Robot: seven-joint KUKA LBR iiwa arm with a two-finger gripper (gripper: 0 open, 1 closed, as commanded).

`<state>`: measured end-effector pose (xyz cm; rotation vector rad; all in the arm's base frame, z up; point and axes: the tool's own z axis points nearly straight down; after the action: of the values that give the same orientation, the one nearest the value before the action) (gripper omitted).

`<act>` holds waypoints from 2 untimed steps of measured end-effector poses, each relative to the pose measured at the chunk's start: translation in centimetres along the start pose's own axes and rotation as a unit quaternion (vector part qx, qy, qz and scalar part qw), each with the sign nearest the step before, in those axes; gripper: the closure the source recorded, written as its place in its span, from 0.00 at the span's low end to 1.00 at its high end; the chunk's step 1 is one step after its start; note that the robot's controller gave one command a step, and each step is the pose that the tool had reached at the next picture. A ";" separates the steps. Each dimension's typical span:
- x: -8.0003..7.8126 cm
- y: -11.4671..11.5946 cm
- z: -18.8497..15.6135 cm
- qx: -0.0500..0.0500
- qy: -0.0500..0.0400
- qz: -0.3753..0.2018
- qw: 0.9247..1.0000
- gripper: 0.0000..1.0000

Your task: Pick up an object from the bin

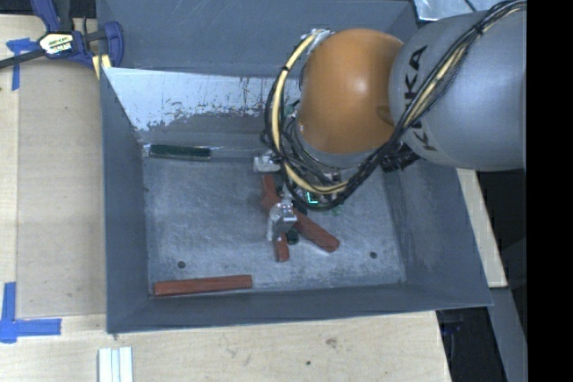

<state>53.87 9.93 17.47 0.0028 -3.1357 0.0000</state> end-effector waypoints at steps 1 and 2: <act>-0.2 -0.1 -0.5 0.000 -0.004 0.001 1.000 0.00; -1.8 -1.6 2.6 -0.002 -0.008 0.061 0.998 0.00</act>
Offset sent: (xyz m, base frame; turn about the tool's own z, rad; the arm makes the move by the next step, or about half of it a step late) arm 0.0475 -0.0550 -0.1047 0.3853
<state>55.69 8.34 14.90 -0.1889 -3.1452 -0.0051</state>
